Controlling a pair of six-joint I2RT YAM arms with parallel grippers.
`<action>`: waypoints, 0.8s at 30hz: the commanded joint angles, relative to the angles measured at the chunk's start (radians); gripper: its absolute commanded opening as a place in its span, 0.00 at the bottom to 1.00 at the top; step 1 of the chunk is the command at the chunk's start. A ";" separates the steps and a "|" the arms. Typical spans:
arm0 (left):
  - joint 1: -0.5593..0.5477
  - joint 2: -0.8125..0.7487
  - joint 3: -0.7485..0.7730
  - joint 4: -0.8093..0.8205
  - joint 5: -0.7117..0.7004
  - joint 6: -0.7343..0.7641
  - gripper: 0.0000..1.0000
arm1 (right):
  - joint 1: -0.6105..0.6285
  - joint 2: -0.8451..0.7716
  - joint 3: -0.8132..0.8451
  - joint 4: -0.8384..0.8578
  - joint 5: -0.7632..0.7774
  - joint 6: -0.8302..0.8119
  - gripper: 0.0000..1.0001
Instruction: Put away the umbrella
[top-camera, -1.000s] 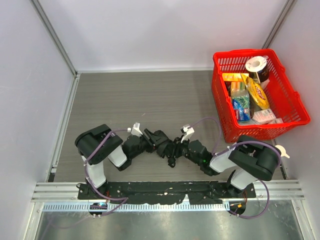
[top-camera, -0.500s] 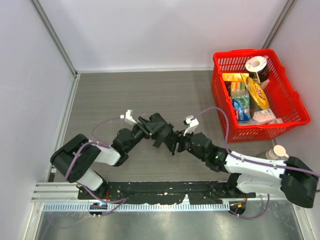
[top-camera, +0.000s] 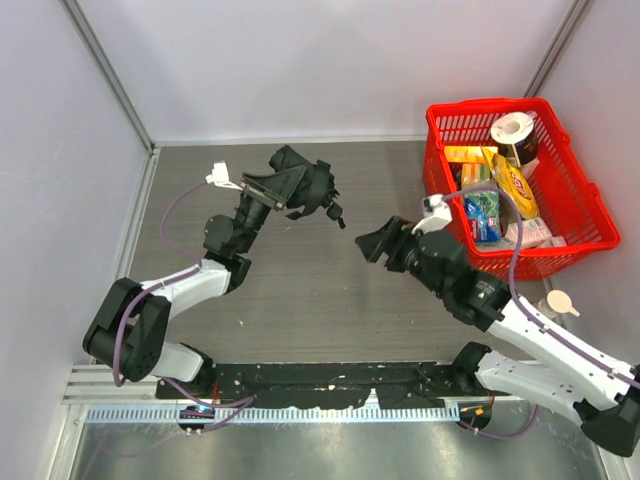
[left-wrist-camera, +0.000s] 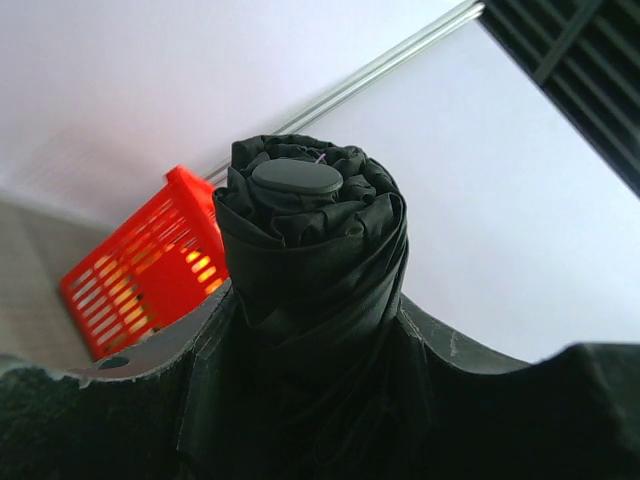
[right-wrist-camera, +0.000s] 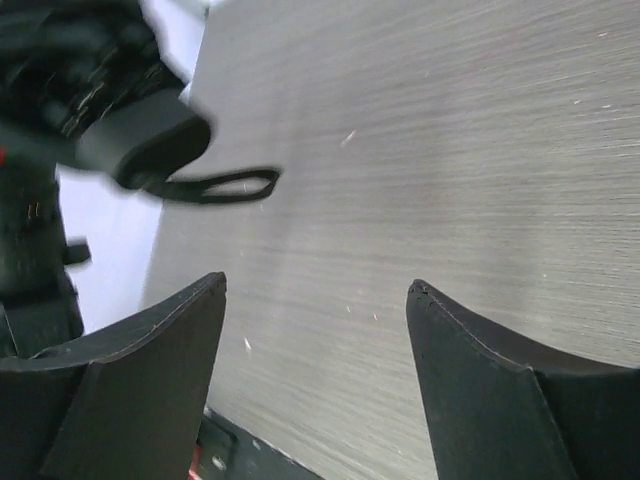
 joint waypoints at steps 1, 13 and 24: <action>0.016 -0.047 0.108 0.186 0.032 0.012 0.00 | -0.161 0.022 0.075 -0.034 -0.148 0.286 0.78; 0.018 -0.068 0.185 0.309 0.034 -0.029 0.00 | -0.310 0.373 0.029 0.694 -0.650 1.007 0.76; 0.010 -0.082 0.234 0.309 0.021 -0.043 0.00 | -0.235 0.485 -0.089 1.056 -0.581 1.381 0.74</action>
